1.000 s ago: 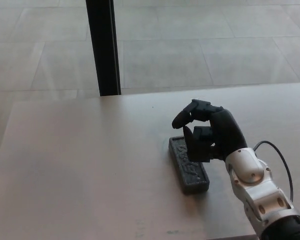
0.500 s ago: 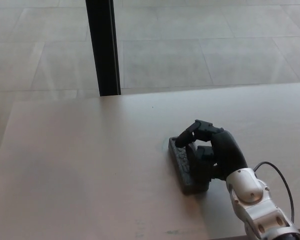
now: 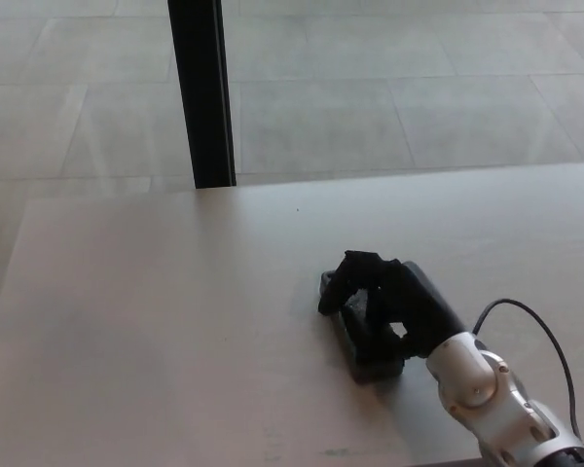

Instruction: The robot uses its right hand to hold the eraser kept in the middle of the desk and use it to wipe the desk by swiping its surface twice

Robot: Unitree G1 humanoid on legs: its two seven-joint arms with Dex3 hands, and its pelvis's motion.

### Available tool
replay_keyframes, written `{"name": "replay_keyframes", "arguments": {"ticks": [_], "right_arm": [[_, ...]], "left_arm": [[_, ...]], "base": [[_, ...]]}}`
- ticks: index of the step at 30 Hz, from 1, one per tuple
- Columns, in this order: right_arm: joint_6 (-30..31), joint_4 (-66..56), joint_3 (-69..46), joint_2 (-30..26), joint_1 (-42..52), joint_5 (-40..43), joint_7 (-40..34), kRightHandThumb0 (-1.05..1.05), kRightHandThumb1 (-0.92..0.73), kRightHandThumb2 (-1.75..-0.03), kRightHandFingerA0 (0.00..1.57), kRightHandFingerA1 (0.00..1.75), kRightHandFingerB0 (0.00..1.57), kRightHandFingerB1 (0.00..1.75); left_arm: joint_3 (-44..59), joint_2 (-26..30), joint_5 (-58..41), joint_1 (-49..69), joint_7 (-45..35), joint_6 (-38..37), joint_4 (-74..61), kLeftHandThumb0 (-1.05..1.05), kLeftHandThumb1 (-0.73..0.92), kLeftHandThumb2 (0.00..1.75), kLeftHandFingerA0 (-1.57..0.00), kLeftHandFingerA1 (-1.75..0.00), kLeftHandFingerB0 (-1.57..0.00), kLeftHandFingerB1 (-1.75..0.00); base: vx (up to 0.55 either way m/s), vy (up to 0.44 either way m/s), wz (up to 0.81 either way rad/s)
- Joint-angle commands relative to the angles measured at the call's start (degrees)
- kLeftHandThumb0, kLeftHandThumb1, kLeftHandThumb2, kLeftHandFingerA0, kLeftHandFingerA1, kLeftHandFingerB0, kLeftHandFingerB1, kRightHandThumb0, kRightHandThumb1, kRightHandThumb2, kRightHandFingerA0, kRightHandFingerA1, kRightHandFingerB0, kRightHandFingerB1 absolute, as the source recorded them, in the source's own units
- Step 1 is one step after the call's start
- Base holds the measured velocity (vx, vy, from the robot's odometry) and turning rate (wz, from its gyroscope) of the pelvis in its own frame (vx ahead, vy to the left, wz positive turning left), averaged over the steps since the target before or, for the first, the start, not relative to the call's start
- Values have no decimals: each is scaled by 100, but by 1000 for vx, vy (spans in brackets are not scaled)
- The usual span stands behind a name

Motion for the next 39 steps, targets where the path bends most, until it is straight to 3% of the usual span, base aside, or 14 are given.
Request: {"name": "replay_keyframes", "arguments": {"ticks": [1,6,7,8,15,18,26,27,29,30,32,34,35,39], "right_arm": [[-56,465,465,-425,35,-814,-65,-27,-52,-120,86,175,76,160],[148,682,780,-686,-34,-1079,-32,-28,-54,-110,84,175,76,155],[168,694,792,-760,-14,-1084,-50,-18,-55,-105,92,175,70,150],[202,719,733,-809,9,-1011,-30,-23,-56,-109,83,175,74,158],[272,996,-298,-629,149,-172,-4,-21,-52,-120,88,175,77,164],[84,1210,-684,-692,185,-45,-5,-17,-48,-126,83,175,74,164],[146,1444,-1409,-837,167,170,-47,-22,-55,-114,87,175,74,163],[89,1494,-1595,-1015,187,270,-62,-22,-49,-122,90,175,76,163],[144,1526,-1675,-1089,171,288,19,-21,-53,-113,89,175,71,164],[241,1513,-1639,-1288,180,144,-33,-20,-61,-101,83,175,70,147],[96,1576,-1672,-1620,245,127,88,-17,-58,-100,76,171,71,149],[-48,1646,-1658,-1773,254,108,122,-14,-53,-106,81,172,71,149],[-17,1671,-1596,-1879,256,13,48,-21,-60,-90,76,172,71,146],[-186,1716,-1491,-2303,313,-71,124,-19,-60,-96,78,175,65,156]], "left_arm": [[230,87,-356,-86,-175,300,-80,-54,92,68,-46,-91,-39,-67],[302,67,-413,-92,-203,221,-103,-56,91,67,-51,-96,-44,-72],[290,73,-394,-86,-232,180,-82,-57,91,67,-51,-96,-43,-71],[318,70,-438,-89,-294,169,-76,-57,91,67,-50,-98,-42,-72],[386,69,-518,-36,-486,-8,12,-57,92,67,-49,-102,-44,-78],[410,83,-535,16,-541,-49,-30,-57,92,67,-49,-101,-41,-75],[409,127,-542,-31,-384,62,54,-59,92,68,-47,-101,-41,-75],[390,134,-518,-38,-362,45,66,-58,92,69,-48,-98,-40,-73],[404,110,-540,-32,-320,80,4,-59,92,69,-48,-99,-40,-74],[446,100,-588,-38,-333,50,19,-59,92,69,-50,-104,-40,-75],[451,113,-589,-57,-327,30,72,-59,92,69,-49,-104,-39,-76],[470,175,-586,-79,-298,62,86,-59,92,68,-49,-104,-40,-74],[463,184,-575,-83,-280,80,80,-59,92,68,-49,-105,-41,-74],[494,206,-584,-93,-311,31,110,-58,92,70,-48,-95,-37,-70]], "base": [[0,0,0],[0,0,0],[0,0,0],[0,0,0],[0,0,0],[0,0,0],[0,0,0],[0,0,0],[0,0,0],[0,0,0],[0,0,0],[0,0,0],[0,0,0],[0,0,0]]}}
